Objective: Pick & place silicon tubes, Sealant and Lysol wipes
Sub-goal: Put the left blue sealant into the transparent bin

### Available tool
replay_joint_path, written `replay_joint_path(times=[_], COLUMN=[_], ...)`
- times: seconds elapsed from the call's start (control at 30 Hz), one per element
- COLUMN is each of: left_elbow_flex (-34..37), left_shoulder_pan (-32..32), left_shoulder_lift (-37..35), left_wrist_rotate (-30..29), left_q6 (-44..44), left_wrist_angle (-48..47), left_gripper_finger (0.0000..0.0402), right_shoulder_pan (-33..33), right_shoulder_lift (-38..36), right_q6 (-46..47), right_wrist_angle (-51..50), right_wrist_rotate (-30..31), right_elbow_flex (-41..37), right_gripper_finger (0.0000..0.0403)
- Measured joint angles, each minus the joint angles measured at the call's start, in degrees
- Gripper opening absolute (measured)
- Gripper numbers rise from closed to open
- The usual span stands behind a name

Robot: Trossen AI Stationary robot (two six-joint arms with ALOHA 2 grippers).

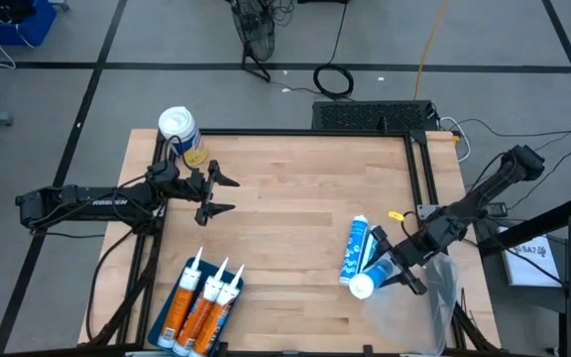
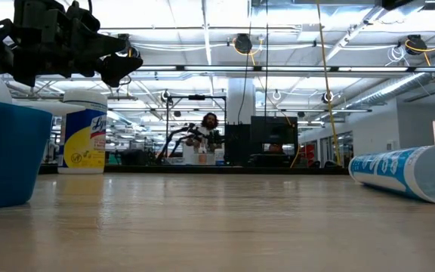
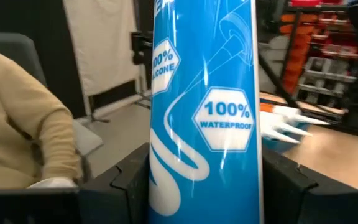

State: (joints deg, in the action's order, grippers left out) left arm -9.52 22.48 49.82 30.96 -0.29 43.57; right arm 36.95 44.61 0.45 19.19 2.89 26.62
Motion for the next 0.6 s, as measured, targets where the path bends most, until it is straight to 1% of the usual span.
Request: replay_joint_path(times=[0.17,0.27,0.37,0.6], left_elbow_flex=[0.0,0.0,0.0,0.0], left_shoulder_pan=[0.0,0.0,0.0,0.0], left_shoulder_lift=[0.0,0.0,0.0,0.0], left_wrist_rotate=[0.0,0.0,0.0,0.0], left_q6=[0.0,0.0,0.0,0.0], left_wrist_angle=[0.0,0.0,0.0,0.0], left_gripper_finger=[0.0310,0.0310,0.0310,0.0310], right_shoulder_pan=[0.2,1.5,3.5,8.4], right_shoulder_lift=[-1.5,-2.7,-3.4,-4.3], right_q6=[-0.4,0.6,2.1,6.8], right_wrist_angle=[-7.1,-10.5,-12.9,-14.9], right_wrist_rotate=[3.9,7.5,12.2,25.2], right_elbow_flex=[5.4,7.7,8.3,9.2], right_gripper_finger=[0.0202,0.0202,0.0202,0.0202])
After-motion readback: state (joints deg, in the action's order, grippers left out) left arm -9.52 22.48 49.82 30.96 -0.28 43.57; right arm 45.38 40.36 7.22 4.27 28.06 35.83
